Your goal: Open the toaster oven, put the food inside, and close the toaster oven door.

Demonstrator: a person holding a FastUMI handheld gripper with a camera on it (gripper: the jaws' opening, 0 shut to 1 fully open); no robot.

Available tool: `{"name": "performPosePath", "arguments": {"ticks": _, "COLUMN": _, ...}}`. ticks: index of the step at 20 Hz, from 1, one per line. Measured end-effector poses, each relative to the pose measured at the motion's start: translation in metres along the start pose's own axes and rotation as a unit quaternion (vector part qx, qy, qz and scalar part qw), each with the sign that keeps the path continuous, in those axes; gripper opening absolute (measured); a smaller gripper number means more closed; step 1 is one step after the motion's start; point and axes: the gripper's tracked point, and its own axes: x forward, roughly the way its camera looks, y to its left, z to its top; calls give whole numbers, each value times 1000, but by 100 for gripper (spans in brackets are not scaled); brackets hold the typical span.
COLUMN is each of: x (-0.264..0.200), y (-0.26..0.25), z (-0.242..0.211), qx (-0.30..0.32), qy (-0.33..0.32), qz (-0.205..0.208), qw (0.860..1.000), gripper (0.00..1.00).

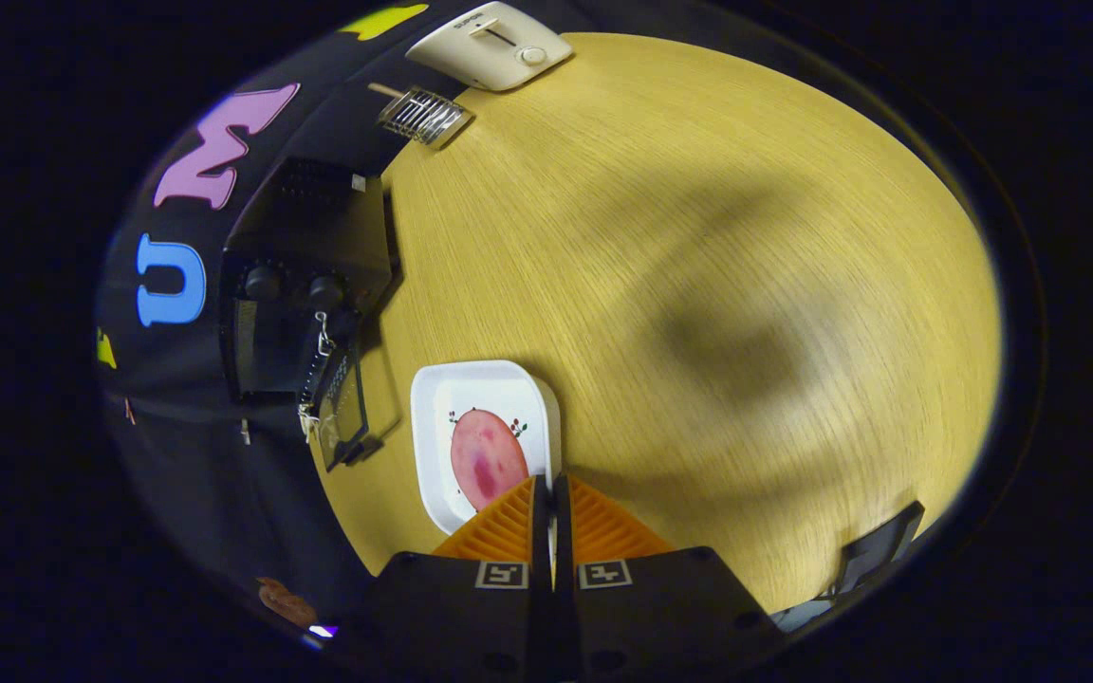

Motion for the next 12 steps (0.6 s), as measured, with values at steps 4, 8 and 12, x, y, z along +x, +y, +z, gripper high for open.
{"name": "performPosePath", "arguments": {"ticks": 4, "x": -14, "y": 28, "z": -3, "qx": 50, "qy": -27, "qz": 55, "qw": 997, "gripper": 5}}
{"name": "performPosePath", "arguments": {"ticks": 8, "x": -27, "y": 66, "z": -13, "qx": 67, "qy": -55, "qz": 92, "qw": 992, "gripper": 5}}
{"name": "performPosePath", "arguments": {"ticks": 12, "x": -23, "y": 114, "z": -33, "qx": 103, "qy": -70, "qz": 121, "qw": 985, "gripper": 5}}
